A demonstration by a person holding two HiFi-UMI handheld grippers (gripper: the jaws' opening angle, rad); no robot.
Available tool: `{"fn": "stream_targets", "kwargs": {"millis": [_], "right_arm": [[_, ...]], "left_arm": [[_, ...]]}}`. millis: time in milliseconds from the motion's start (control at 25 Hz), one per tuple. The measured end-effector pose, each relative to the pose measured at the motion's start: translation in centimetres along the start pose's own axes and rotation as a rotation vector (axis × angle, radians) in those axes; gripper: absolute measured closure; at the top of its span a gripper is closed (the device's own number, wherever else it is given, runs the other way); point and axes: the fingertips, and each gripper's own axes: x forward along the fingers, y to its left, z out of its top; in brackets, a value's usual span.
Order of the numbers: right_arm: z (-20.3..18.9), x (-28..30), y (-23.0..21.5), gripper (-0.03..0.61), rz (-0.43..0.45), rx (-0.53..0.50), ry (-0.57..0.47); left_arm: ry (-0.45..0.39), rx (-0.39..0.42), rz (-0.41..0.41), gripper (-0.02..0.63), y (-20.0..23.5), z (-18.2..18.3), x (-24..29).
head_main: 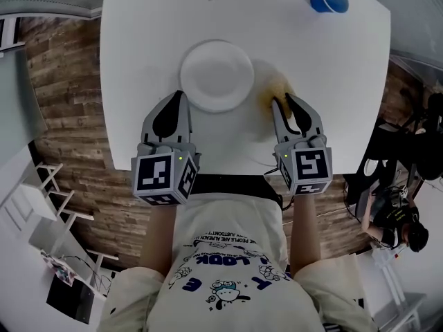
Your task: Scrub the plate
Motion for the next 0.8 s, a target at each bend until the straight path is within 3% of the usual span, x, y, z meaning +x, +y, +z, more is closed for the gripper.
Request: {"fn": "stream_targets", "kwargs": {"millis": [240,320,440,800], "right_arm": [[0.0,-0.1,0.2,0.48,-0.011,-0.024,-0.015],[0.0,-0.1,0.2,0.48,-0.018,-0.022,-0.02],[0.0,0.0,0.3,0.48,-0.025,-0.026,-0.018],[-0.2,0.0,0.4,0.48,-0.028,-0.029,-0.013]], "left_arm": [[0.059,-0.116,0.006,0.586,0.9,-2.0,0.1],[0.061,-0.157,-0.003,0.5,0.9,-2.3,0.1],[0.068,-0.243,-0.027,0.497,1.0,-2.7,0.3],[0.088,-0.29,-0.019,0.454,1.3,-3.4,0.6]]}}
